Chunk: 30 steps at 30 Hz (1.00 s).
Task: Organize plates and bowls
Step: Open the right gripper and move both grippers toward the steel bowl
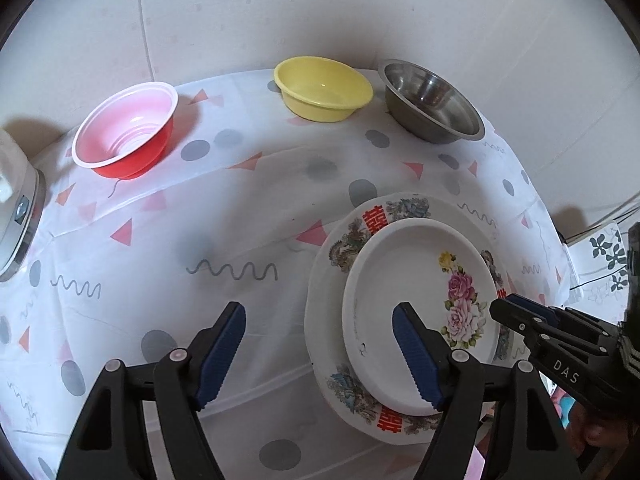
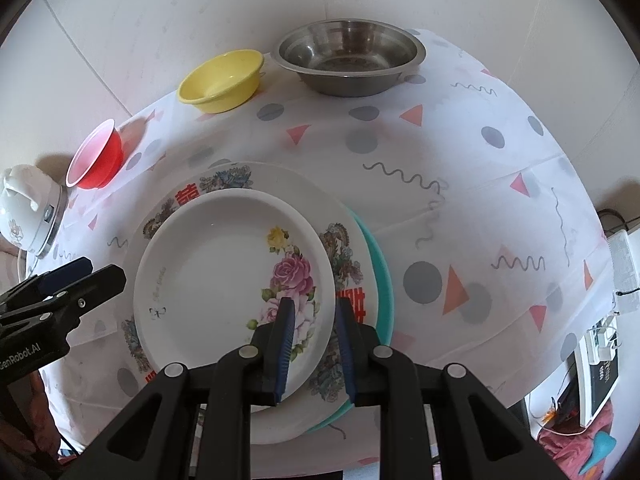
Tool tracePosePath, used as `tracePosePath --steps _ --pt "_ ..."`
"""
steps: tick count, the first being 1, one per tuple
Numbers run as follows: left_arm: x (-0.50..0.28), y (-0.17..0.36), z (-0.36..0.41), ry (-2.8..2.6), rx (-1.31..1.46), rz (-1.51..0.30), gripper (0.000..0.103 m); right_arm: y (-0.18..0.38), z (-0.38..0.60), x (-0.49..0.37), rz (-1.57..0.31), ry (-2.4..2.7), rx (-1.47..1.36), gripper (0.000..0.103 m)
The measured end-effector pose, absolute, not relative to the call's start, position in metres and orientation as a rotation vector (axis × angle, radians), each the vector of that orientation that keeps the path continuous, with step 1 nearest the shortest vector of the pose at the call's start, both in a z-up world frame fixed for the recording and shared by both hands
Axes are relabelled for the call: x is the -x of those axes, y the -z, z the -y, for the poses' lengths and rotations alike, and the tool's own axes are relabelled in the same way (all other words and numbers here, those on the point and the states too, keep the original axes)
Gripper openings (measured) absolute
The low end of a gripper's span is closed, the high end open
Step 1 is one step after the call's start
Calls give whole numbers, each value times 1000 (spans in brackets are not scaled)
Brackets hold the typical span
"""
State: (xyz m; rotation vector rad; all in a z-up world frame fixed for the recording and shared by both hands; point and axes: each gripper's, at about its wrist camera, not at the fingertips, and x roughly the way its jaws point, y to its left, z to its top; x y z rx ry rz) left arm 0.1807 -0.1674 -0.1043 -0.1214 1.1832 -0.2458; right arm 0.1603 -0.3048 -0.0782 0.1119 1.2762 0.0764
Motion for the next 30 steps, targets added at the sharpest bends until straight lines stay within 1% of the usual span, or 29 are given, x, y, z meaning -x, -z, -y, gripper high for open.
tracePosePath --steps 6,8,10,11,12,20,22,30 --pt "-182 103 167 226 100 -1175 77 76 308 -160 -1253 -88 -159 21" --pt "-184 101 168 216 84 -1173 81 75 309 -161 -1244 -91 -171 21" --pt "-186 99 168 215 82 -1165 81 73 311 -162 -1230 -100 -189 22" --pt "-187 98 168 214 82 -1162 82 72 312 -164 -1221 -102 -198 28" --pt "-189 97 167 214 82 -1161 83 69 315 -166 -1208 -104 -210 31" --pt "-210 89 166 225 113 -1145 85 53 352 -202 -1106 -84 -292 32" --pt "-216 87 167 230 123 -1138 88 51 363 -215 -1082 -65 -326 32" --pt "-247 79 174 219 107 -1128 90 62 401 -273 -1041 -6 -459 33"
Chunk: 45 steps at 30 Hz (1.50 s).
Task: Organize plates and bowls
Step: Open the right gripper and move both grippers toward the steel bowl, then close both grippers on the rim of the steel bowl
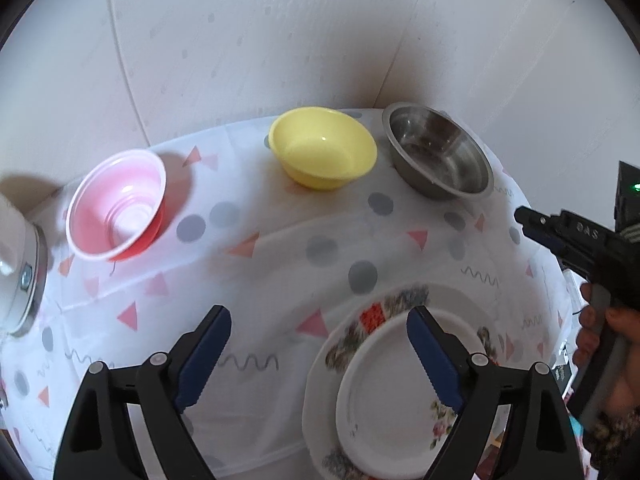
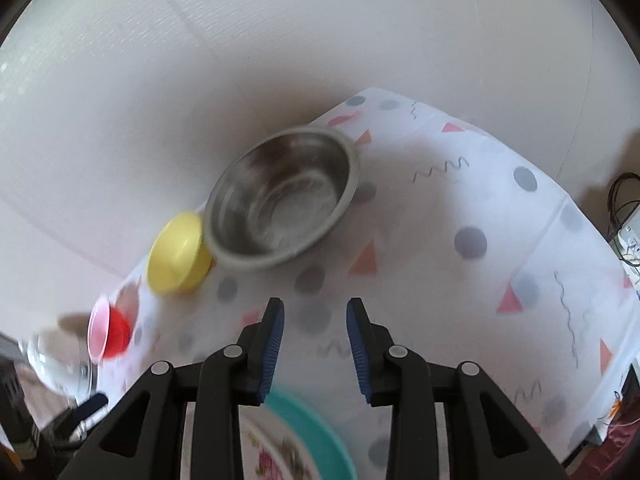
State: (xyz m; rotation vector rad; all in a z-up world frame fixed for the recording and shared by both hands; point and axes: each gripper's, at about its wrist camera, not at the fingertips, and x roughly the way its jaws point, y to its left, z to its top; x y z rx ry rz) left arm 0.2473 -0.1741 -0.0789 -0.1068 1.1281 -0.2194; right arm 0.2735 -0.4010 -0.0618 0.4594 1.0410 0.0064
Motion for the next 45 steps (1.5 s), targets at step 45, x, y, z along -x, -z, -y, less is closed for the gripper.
tracePosePath --steps 45 --pt "-377 116 301 240 33 -1204 90 117 450 -332 -1147 -44 -461 17"
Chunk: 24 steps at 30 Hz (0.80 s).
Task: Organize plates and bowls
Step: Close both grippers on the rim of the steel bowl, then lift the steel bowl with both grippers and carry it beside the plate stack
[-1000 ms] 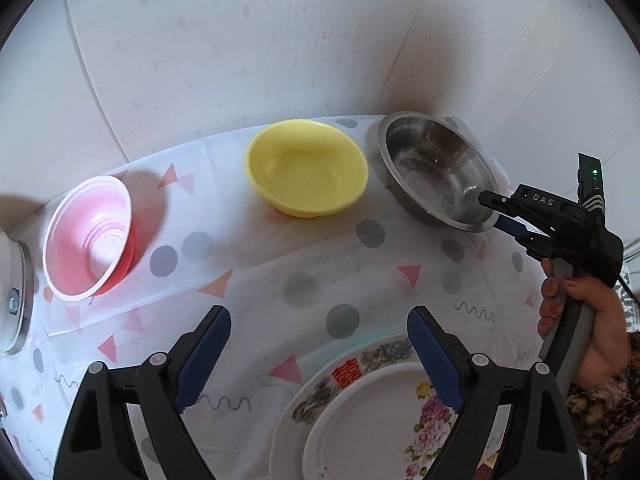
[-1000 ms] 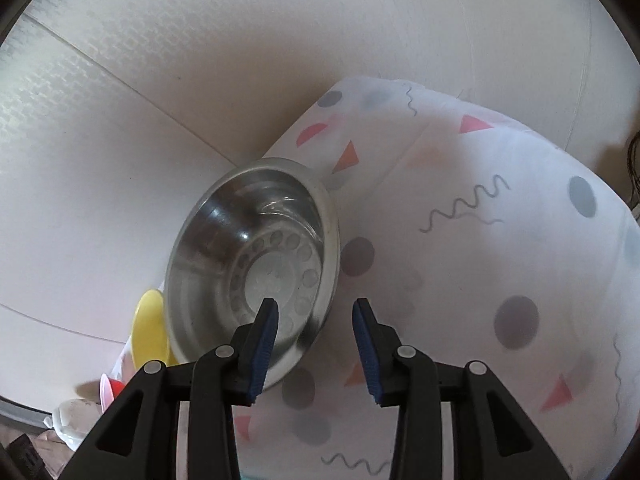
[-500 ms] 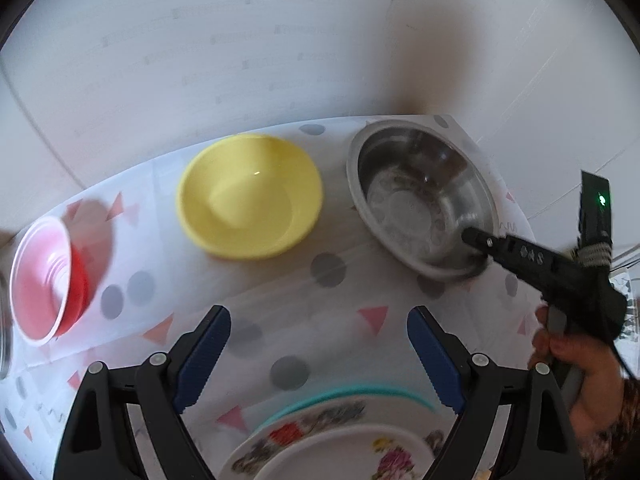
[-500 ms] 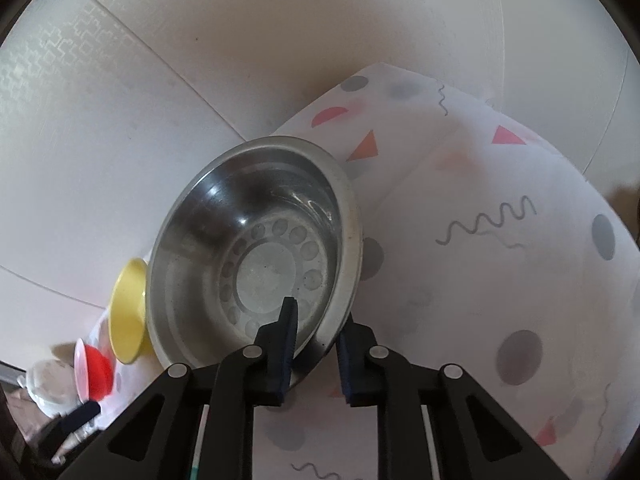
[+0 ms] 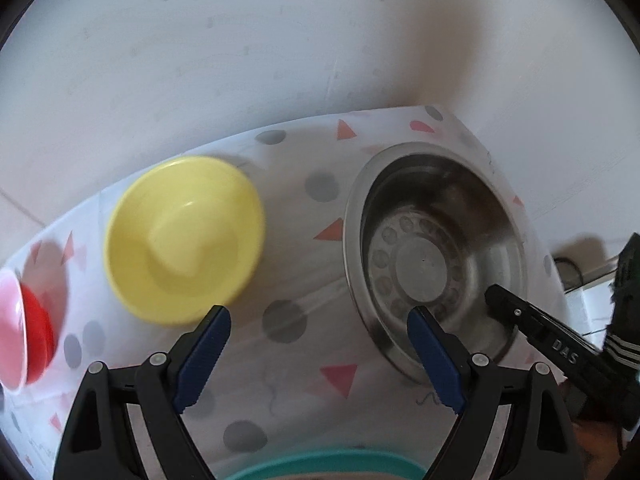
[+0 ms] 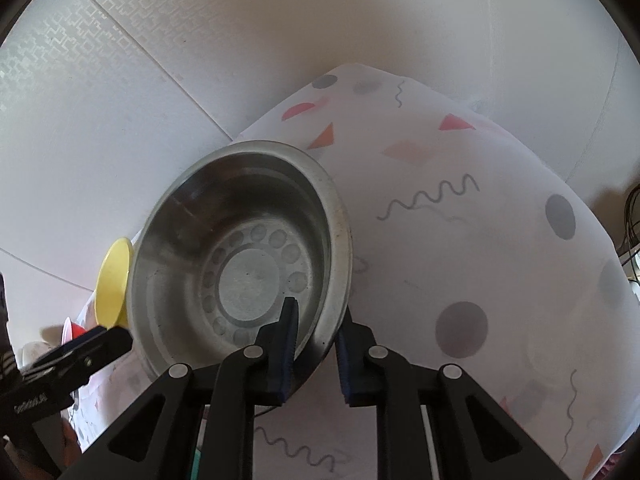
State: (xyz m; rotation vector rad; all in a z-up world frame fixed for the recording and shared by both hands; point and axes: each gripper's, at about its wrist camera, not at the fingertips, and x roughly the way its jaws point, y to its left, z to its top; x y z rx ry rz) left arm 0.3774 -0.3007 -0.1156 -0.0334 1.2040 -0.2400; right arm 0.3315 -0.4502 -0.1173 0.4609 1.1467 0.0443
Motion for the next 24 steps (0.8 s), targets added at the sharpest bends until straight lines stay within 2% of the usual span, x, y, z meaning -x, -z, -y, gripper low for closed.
tracePosePath --steps 9,14,15,19,22,24 --pt "-393 130 319 269 30 -1229 87 132 460 -328 -1149 -52 -529 17" --pt "-400 135 326 300 9 -1237 59 134 461 -330 -1147 -57 -530 17" --pt "-401 137 328 310 -2 -1237 51 135 460 -330 -1148 -57 -528 17" --pt "-407 141 337 316 -39 -1239 31 133 459 -332 -1149 -54 -520 17" --pt "-405 142 339 342 -48 -1234 20 132 457 -335 -1147 -59 -511 17" --pt "-403 141 342 357 -64 -1225 19 132 456 -335 -1146 -60 -509 17"
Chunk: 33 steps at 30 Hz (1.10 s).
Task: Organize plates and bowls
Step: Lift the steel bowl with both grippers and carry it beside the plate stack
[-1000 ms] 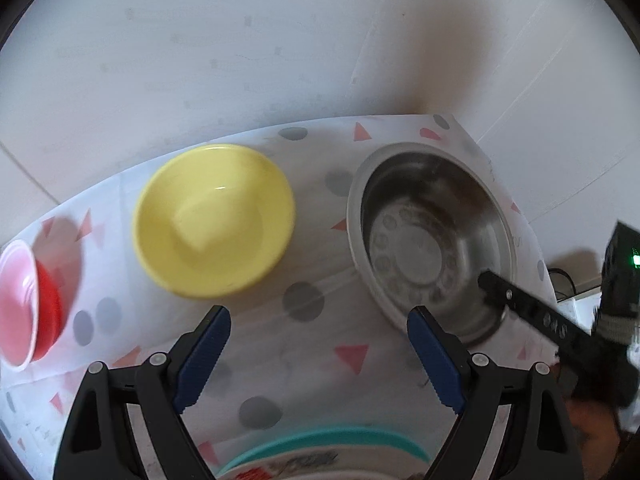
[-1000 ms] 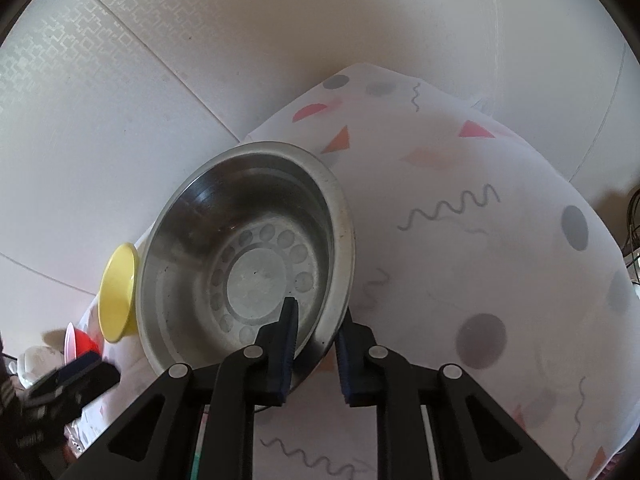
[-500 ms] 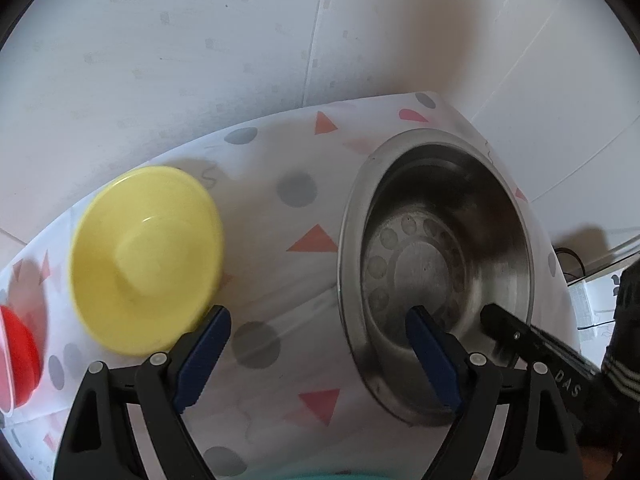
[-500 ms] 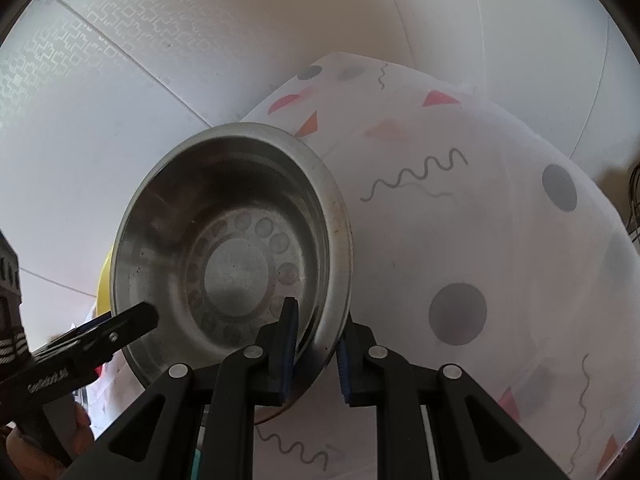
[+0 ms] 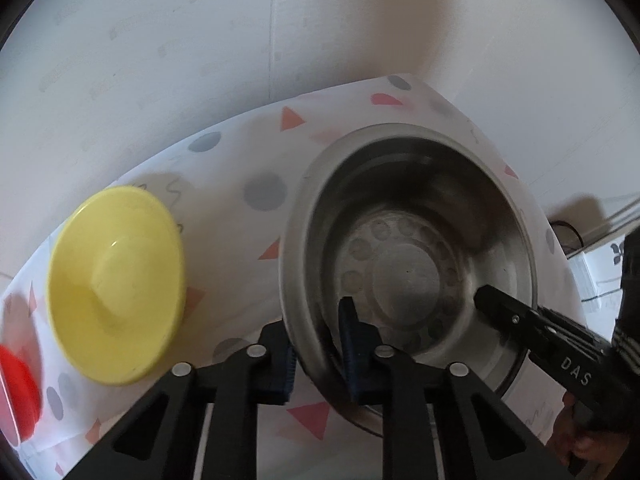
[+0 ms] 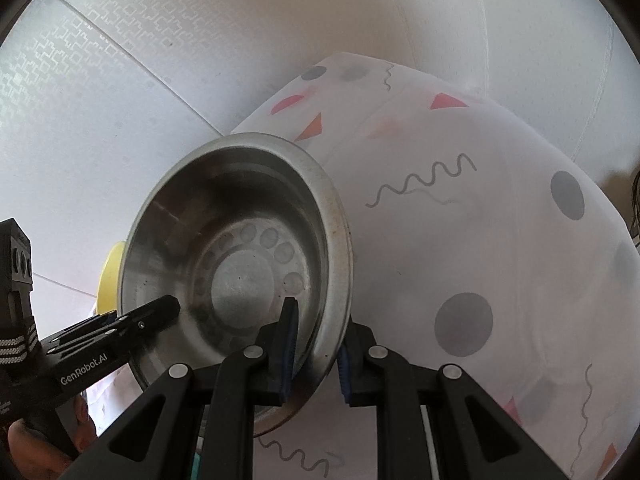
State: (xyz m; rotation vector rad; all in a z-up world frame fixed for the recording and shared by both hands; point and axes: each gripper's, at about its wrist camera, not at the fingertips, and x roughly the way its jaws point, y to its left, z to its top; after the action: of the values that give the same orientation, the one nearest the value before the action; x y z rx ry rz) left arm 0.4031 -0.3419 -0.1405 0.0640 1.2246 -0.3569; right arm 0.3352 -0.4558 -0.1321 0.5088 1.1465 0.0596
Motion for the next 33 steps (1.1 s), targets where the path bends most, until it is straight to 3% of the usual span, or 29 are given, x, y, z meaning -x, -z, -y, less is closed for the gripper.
tracePosePath --steps 22,33 --pt "-363 111 332 462 -3 -1164 20 130 471 -315 -1113 -65 -586 16" --pt "-338 86 297 454 63 -1090 21 101 442 -302 -1070 -112 -543 16"
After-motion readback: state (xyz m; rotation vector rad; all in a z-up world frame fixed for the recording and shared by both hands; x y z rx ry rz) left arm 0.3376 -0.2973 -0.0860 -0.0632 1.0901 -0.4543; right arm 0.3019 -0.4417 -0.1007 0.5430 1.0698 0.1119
